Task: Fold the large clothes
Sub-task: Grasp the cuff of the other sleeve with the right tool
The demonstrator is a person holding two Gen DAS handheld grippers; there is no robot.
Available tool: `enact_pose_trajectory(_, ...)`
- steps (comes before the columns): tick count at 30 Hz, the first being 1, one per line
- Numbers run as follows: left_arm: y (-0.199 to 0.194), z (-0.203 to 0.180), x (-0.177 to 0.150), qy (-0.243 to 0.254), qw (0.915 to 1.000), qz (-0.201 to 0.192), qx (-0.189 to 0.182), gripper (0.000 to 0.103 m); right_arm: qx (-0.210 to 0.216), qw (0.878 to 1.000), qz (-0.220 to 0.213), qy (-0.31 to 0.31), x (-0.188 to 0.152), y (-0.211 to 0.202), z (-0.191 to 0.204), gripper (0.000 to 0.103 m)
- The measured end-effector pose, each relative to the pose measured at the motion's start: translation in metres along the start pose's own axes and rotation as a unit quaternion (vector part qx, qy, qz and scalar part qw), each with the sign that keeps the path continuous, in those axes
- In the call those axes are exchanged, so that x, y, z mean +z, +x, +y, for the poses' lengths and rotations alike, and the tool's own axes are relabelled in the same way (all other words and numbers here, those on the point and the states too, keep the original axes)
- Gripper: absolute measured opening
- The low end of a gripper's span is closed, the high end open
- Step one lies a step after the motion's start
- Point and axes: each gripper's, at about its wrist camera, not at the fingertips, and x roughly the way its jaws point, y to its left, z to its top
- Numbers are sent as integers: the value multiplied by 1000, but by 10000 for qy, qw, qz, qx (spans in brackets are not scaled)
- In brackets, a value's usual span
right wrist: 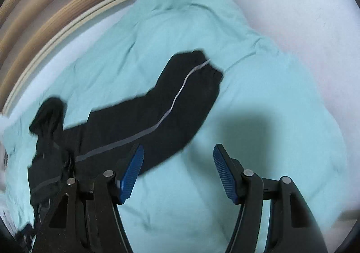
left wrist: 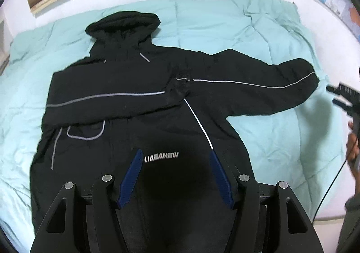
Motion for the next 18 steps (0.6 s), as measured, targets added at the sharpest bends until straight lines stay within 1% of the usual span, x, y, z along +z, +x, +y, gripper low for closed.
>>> enact_pose_trajectory(3,8,-8,13,45,9998,22,188,64,69,9997,-80,222,35,30,-21,67)
enact_pose_trajectory(6,23,-12,24,-21,9995,195,232,64,35,9993,-99,361,58,63,-32,67)
enact_pose_trajectory(9,40,-15,30,-32,9988,386,291,64,55,9987,-7,507,73,92,-46,70)
enact_pose_trajectory(12,53,-21,33,60,9980,517,346,64,328,9975,120,614,79,116,-52,77)
enact_pose_trajectory(14,63,-23,35,97,9974,607,368,64,396,9981,137,462,79,122,-45,77)
enact_pose_trajectory(16,74,-26,39,63,9969,713,336,64,684,9974,165,153,77,121,-26,72)
enact_pose_trajectory(17,79,-27,41,53,9967,755,300,64,792,9967,170,53,77,120,-20,56)
enact_pose_trajectory(18,83,-29,42,56,9966,787,246,64,891,9958,194,17,77,120,-16,35)
